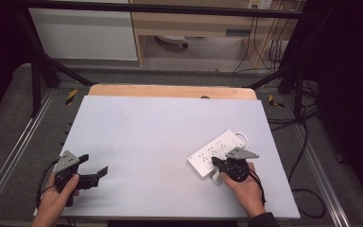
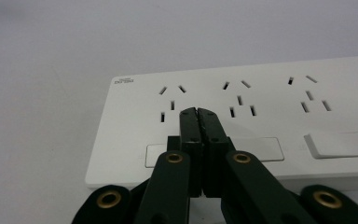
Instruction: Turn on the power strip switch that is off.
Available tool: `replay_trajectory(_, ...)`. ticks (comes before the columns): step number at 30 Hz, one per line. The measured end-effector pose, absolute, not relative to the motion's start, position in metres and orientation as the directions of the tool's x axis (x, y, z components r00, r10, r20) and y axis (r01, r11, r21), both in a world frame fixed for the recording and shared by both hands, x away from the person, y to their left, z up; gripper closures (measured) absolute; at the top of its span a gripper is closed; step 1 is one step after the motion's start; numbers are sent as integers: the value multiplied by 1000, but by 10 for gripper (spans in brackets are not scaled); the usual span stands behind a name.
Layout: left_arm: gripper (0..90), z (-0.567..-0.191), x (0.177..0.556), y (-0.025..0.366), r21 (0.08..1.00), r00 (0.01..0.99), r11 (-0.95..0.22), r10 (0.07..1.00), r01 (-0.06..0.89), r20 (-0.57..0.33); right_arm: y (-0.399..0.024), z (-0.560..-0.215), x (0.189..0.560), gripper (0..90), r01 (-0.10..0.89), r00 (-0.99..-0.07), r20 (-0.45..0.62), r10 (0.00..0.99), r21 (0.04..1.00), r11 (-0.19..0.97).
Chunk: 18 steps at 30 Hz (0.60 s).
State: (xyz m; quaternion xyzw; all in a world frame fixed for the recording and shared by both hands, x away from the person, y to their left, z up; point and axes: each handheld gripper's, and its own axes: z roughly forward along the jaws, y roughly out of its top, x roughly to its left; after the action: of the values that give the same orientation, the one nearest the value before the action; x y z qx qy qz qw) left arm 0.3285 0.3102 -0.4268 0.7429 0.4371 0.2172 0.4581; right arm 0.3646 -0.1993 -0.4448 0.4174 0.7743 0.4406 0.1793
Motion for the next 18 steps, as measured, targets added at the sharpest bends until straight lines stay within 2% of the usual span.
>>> replay_trajectory(18, 75, -427, 329, 310, 869, 524, -203, 849, 451, -74, -199, -446, 365, 900, 500, -582, 91, 808, 824, 268)
